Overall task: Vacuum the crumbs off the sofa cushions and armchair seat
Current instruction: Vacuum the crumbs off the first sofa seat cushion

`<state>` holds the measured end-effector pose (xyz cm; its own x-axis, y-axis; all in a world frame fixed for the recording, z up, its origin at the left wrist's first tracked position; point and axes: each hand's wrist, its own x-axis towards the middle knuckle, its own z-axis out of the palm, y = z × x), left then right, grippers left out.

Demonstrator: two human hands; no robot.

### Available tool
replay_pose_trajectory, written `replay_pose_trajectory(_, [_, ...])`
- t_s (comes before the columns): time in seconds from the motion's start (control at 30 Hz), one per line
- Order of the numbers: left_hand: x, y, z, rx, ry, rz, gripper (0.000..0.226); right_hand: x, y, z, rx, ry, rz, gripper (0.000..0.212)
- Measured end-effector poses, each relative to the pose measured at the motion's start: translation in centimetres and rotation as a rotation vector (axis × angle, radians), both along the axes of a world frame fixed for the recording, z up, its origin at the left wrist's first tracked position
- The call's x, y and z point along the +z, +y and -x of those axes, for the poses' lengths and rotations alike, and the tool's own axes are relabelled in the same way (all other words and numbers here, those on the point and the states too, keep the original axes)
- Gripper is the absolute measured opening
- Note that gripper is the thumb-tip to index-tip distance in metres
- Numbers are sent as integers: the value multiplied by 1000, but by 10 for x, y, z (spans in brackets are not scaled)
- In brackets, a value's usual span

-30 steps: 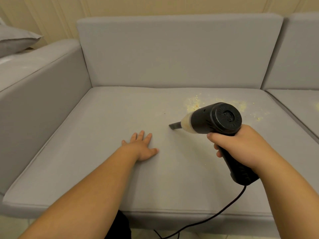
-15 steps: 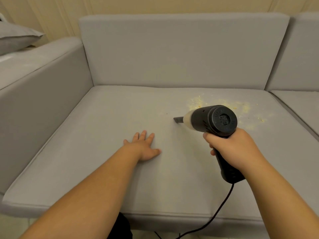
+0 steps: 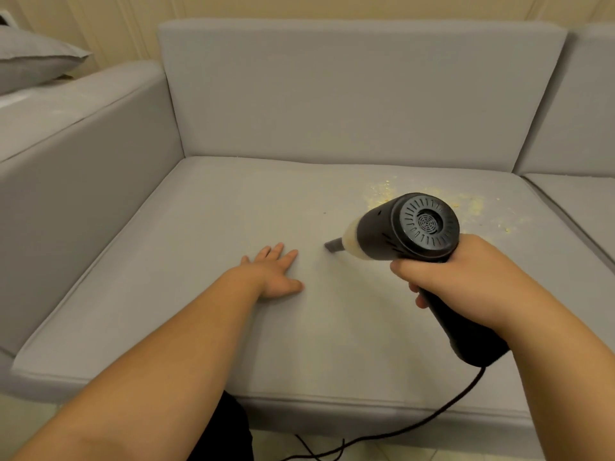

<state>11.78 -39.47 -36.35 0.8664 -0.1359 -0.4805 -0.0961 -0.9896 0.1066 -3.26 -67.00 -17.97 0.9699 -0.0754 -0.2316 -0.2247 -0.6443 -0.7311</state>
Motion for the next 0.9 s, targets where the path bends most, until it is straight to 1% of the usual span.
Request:
replay_pose_trajectory(0.1, [1,0,3,17,6,12,93,9,1,9,70,27,29,20])
replay_pose_trajectory(0.27, [2,1,7,39,17,12,94,6,5,10,67,4,0,17])
replay_pose_trajectory(0.47, [4,-4,9,49,23,7,94,-26,20,-5,-42,-52,-121,13])
replay_pose_trajectory(0.6, [7,-11,10,14,11,-8,94,-28,15,-11,-101,-120,-167,11])
replay_pose_trajectory(0.7, [8,-24,13,-50,-19,-3,91,-18,-2,-23,-192,-201,-164,14])
replay_pose_trajectory(0.83, [6,-51,9,-130,-62,10,84,0,-43,-62,-318,-279,-283,15])
replay_pose_trajectory(0.9, [6,-66,4,-136,-78,34,81,-1,-62,-87,-354,-284,-274,13])
